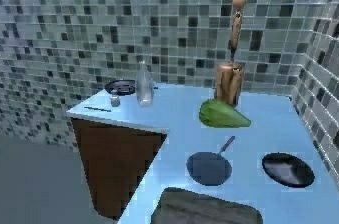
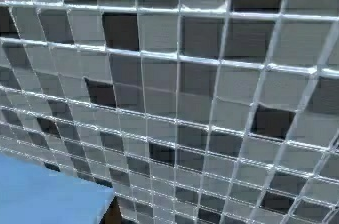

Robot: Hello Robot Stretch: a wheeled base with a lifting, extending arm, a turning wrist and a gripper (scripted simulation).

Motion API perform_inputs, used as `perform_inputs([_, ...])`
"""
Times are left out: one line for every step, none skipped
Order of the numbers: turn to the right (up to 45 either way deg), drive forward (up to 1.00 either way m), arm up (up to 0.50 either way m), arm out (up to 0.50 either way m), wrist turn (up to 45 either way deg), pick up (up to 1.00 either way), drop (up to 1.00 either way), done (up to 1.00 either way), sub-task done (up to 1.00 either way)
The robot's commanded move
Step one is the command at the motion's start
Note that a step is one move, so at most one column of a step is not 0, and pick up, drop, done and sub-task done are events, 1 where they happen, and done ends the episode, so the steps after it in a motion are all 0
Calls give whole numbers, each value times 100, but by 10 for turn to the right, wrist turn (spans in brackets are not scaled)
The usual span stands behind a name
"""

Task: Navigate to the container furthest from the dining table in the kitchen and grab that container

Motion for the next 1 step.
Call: perform_inputs([-450, 0, 0, 0, 0, 0, 0, 0, 0])
